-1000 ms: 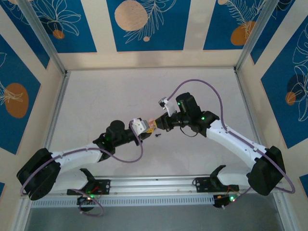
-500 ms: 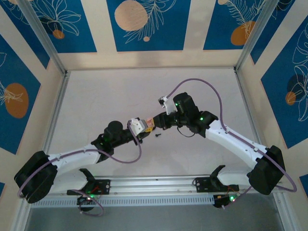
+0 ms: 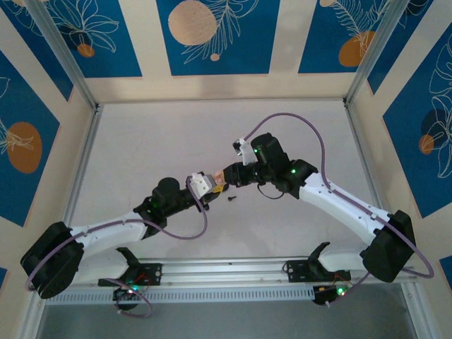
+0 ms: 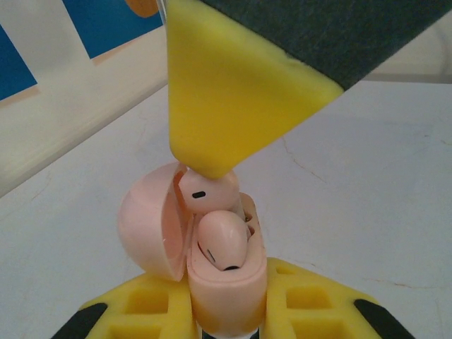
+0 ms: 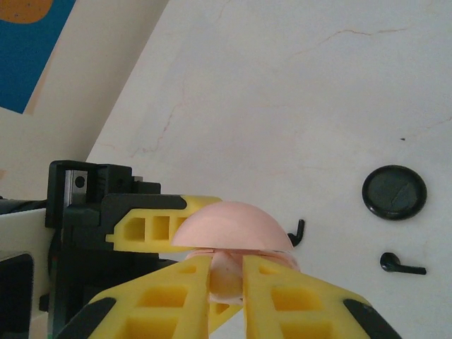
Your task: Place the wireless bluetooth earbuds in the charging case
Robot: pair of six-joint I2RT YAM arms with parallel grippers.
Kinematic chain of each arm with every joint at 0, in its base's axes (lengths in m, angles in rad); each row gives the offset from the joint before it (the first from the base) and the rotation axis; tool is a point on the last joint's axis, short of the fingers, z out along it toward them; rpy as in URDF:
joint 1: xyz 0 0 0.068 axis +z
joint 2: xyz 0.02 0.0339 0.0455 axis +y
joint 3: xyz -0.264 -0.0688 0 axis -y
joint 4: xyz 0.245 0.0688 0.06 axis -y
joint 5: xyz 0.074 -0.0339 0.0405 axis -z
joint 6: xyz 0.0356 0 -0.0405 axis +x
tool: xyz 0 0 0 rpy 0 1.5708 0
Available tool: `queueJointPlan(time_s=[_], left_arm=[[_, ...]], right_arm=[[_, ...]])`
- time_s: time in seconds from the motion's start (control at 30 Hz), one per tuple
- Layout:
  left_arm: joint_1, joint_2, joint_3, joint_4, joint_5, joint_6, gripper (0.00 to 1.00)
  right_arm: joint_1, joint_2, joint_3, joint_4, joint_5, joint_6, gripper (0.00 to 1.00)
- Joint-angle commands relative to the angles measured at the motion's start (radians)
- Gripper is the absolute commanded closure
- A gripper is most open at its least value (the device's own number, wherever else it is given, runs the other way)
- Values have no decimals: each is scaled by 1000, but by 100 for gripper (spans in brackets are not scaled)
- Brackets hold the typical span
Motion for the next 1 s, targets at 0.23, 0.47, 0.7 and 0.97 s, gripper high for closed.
queueJointPlan(time_s=[0.23, 0.47, 0.7, 0.97], left_arm=[[-10, -24, 17, 141, -17, 22, 80], [-9, 20, 11, 217, -29, -24, 80], [-9, 64, 6, 284, 4, -37, 80], [-9, 68, 11, 277, 9, -36, 80]], right_arm=[[-8, 22, -3, -55, -104, -22, 79], [-54, 33, -12, -49, -103, -7, 78], [-94, 30, -26, -4, -199, -9, 75], [-110, 35, -23, -33, -195, 9, 79]])
